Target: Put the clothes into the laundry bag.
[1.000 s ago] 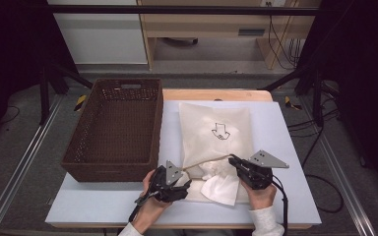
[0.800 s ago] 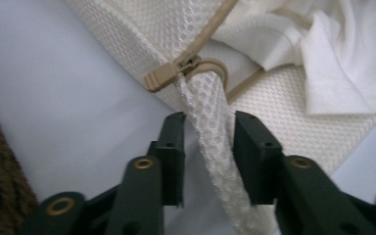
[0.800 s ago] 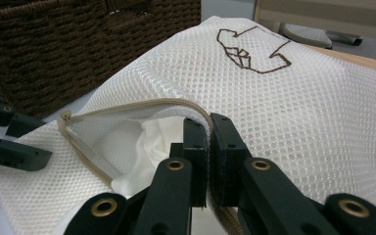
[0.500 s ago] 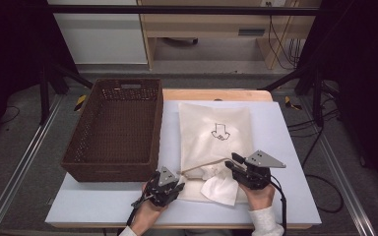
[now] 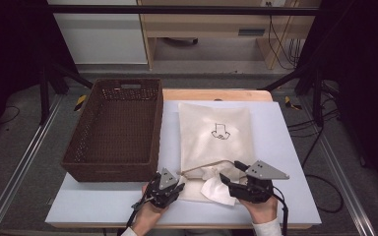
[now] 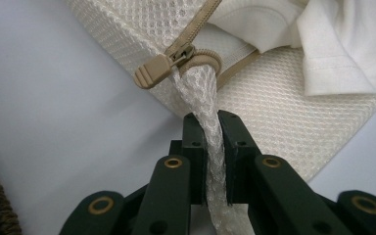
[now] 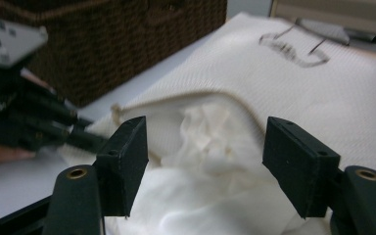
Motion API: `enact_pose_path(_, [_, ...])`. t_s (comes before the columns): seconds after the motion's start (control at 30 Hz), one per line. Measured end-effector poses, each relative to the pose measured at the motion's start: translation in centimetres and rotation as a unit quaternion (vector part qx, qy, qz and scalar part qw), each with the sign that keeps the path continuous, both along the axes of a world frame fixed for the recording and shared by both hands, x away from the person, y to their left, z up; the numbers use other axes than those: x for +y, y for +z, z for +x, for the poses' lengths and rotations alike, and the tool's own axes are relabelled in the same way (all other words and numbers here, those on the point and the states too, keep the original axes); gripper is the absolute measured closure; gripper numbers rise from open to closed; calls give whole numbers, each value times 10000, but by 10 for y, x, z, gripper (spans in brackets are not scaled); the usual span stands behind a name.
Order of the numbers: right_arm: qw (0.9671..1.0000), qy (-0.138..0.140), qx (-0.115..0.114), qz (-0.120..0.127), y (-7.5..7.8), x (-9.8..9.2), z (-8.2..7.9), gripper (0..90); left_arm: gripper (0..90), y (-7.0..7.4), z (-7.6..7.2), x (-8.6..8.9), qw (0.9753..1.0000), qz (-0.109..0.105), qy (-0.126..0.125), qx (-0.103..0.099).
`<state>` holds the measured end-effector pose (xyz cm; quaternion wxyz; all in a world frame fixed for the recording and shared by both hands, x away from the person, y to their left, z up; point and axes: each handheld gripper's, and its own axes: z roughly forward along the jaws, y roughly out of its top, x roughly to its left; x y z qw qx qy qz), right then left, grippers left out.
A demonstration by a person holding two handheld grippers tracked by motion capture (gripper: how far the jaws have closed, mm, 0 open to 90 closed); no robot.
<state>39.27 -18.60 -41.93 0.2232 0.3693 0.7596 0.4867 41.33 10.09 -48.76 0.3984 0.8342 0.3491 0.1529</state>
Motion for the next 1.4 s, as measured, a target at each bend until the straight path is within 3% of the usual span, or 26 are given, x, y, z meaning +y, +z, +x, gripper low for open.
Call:
enact_pose_path(0.2, [9976, -58, 596, -356, -36, 10, 6, 352, 810, 0, 0, 0, 10000, 4, 0, -20])
enact_pose_path(0.3, [9950, -171, 770, -614, -50, 15, 13, 353, 809, 0, 0, 0, 10000, -28, 5, 6])
enact_pose_path(0.43, [9924, -305, 951, -719, -63, 16, 19, 367, 809, 0, 0, 0, 10000, -19, 4, 1])
enact_pose_path(0.5, [9923, -348, 876, -800, -65, 18, 21, 407, 808, 0, 0, 0, 10000, -31, 4, 10])
enact_pose_path(0.7, [9873, -642, 833, -1192, -63, 28, 28, 617, 809, 0, 0, 0, 10000, -7, 4, 7])
enact_pose_path(0.87, [9834, -814, 1059, -1226, -56, 36, 35, 770, 809, 0, 0, 0, 10000, -28, 3, 13])
enact_pose_path(0.93, [9844, -767, 1116, -1120, -53, 34, 41, 785, 809, 0, 0, 0, 10000, -36, 2, 21])
enact_pose_path(1.13, [9910, -487, 886, -877, -49, 37, 51, 793, 810, 0, 1, 0, 10000, -37, -2, 26])
enact_pose_path(1.27, [9937, -519, 827, -550, -53, 45, 73, 794, 814, 0, 1, 0, 10000, -47, -5, 38])
enact_pose_path(1.33, [9941, -607, 599, -666, -54, 50, 84, 794, 818, 0, 1, 1, 10000, -68, -14, 60])
enact_pose_path(1.4, [9919, -879, 346, -848, -56, 53, 92, 792, 821, 0, 1, 1, 9999, -75, -15, 67])
